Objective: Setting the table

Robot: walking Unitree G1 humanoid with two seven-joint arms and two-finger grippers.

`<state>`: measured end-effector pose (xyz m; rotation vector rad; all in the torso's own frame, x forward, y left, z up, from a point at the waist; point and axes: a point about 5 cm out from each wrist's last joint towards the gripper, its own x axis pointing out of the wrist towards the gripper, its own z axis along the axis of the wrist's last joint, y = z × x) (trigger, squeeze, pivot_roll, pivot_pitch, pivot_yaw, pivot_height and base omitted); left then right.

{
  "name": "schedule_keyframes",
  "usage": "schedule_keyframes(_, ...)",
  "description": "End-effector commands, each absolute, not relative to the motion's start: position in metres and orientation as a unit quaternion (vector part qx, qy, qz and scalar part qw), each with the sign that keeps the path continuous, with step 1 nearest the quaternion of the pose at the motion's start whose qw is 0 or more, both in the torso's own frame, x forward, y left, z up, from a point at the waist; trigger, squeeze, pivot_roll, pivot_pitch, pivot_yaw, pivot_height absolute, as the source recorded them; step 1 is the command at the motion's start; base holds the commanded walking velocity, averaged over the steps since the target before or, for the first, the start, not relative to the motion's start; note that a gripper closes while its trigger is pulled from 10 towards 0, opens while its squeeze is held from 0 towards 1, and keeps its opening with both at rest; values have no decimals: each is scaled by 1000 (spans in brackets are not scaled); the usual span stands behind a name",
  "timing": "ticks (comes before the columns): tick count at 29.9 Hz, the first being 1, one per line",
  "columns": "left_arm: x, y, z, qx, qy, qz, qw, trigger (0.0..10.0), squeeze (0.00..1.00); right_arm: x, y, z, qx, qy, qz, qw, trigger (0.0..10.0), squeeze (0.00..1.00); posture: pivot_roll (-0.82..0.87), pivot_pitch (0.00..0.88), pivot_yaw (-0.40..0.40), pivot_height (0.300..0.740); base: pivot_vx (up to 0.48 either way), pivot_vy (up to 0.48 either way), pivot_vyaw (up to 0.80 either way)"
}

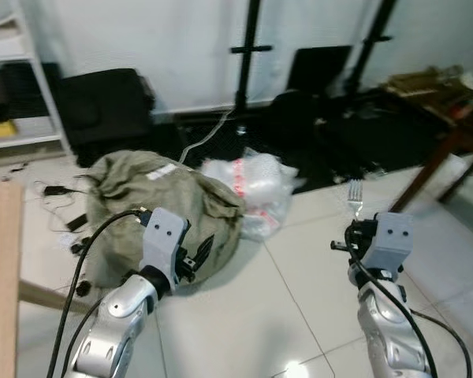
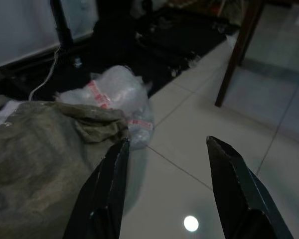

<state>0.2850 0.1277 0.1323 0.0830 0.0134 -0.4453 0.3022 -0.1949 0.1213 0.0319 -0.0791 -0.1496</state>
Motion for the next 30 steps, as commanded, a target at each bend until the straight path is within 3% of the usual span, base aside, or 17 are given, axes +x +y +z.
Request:
schedule_keyframes(1, 284, 127, 126, 38, 19, -223, 974, 10000, 0, 300, -198, 117, 14, -31, -83, 996, 10000, 0, 4, 63, 37, 740, 0, 0, -800)
schedule_keyframes(9, 284, 128, 124, 38, 22, -221, 974, 10000, 0, 301, -199, 116, 13, -29, -83, 996, 10000, 0, 5, 63, 35, 740, 0, 0, -800)
schedule_keyframes(18, 282, 131, 117, 43, 32, -218, 974, 10000, 0, 297, -198, 108, 9, -16, -81, 997, 10000, 0, 1, 57, 34, 740, 0, 0, 0)
schedule_keyframes(30, 281, 134, 110, 48, 45, -215, 974, 10000, 0, 294, -201, 98, 2, 2, -85, 996, 10000, 0, -2, 50, 34, 740, 0, 0, -800)
